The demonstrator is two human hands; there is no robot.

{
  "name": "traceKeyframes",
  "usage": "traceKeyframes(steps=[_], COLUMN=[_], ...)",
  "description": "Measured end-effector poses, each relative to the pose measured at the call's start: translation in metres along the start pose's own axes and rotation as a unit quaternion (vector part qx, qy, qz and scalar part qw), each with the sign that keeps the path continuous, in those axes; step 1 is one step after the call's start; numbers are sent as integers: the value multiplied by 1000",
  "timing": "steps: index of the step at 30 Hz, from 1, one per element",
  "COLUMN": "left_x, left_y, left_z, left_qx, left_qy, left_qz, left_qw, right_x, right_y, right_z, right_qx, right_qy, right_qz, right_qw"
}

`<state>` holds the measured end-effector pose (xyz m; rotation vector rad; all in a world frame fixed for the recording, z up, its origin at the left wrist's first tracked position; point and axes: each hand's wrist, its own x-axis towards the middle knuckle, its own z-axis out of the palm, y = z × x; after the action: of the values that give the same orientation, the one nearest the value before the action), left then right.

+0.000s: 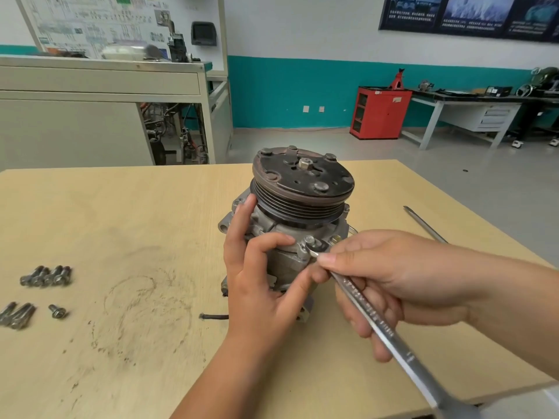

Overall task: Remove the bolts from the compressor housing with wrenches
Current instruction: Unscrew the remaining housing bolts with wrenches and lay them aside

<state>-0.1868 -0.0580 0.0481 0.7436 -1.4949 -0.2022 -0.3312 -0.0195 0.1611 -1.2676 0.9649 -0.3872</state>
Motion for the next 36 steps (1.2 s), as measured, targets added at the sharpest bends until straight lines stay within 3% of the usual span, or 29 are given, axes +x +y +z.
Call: traceKeyframes(steps=[5, 7, 10, 14, 21, 25, 30, 36], left_x=[0, 0, 0, -1, -1, -1, 0, -1], left_y=[-2, -1, -2, -2, 0, 1, 0, -2], left_z=[-1, 0, 0, 1, 3, 2, 0, -1], left_qx=[-2, -5, -8, -14, -29, -30, -11, -10], left_qy=[-23, -25, -20, -21, -8, -7, -25, -29], left_qz=[24, 26, 26, 22, 7, 8, 20, 20], left_qw=[999, 999, 999, 999, 1000, 1000, 999, 999], right_x=[-7, -13, -19, -18, 2, 3, -9, -13], right_y=[-16, -14, -1, 15, 8, 7, 5, 11], right_z=[-29, -38, -36, -6, 26, 26, 11, 4], right_qx=[-235, -273, -197, 11, 175, 175, 81, 33], right_qy=[83, 117, 72, -29, 44, 66, 156, 178], right_qz=[8, 4, 15, -1, -52, -45, -36, -11], right_qw=[968, 955, 978, 1000, 982, 981, 984, 983])
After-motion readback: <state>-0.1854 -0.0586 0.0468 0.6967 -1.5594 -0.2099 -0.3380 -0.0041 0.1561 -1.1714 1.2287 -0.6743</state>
